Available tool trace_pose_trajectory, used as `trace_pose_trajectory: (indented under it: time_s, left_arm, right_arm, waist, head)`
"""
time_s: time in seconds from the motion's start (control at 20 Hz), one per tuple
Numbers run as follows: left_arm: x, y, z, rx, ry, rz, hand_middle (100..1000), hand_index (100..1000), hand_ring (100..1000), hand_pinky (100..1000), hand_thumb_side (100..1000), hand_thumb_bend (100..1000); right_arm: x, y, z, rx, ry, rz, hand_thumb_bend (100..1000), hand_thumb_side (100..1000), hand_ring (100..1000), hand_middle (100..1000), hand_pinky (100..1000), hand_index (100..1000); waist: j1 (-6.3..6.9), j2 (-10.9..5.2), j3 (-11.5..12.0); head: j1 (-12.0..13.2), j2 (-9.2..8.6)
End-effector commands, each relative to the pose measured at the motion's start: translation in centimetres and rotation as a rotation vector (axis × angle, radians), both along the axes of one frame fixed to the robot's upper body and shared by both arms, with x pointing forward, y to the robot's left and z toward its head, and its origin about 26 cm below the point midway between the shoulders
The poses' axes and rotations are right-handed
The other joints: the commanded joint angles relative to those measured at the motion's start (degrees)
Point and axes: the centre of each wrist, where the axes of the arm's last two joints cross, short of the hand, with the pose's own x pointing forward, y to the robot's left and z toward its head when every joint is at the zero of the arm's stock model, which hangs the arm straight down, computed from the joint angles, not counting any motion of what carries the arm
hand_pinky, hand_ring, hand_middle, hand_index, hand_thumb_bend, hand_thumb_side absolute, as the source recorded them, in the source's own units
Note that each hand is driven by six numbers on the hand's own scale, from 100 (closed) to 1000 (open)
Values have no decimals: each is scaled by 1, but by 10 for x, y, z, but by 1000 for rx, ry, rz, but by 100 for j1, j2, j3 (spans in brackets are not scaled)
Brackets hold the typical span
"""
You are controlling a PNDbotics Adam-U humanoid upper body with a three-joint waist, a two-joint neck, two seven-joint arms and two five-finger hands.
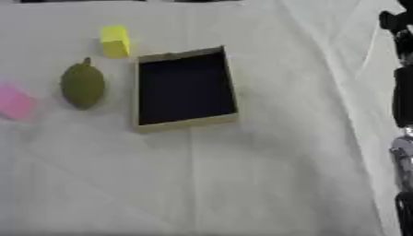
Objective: Pick up objects on the table and place them in the box.
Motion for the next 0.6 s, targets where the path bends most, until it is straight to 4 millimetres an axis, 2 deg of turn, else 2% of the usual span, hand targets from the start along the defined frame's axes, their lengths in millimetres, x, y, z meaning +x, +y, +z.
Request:
trace_pose_trajectory:
  time_s: [0.05, 0.6]
  left_arm:
    - [1, -1, 18, 71, 6, 11, 786, 908, 874, 949, 564, 678]
    - [19, -6, 3, 114, 69, 72, 775, 898, 871, 942, 564, 709]
  right_arm:
    - [-2, 0, 11, -24, -26, 10, 100, 633, 970, 567, 897, 829]
    - [0, 4, 14, -25, -33, 24, 100, 635, 974, 566, 899, 830]
  waist:
    - [91, 3, -13]
    - [129, 144, -109]
  head:
    - [40, -69]
    - [115, -124]
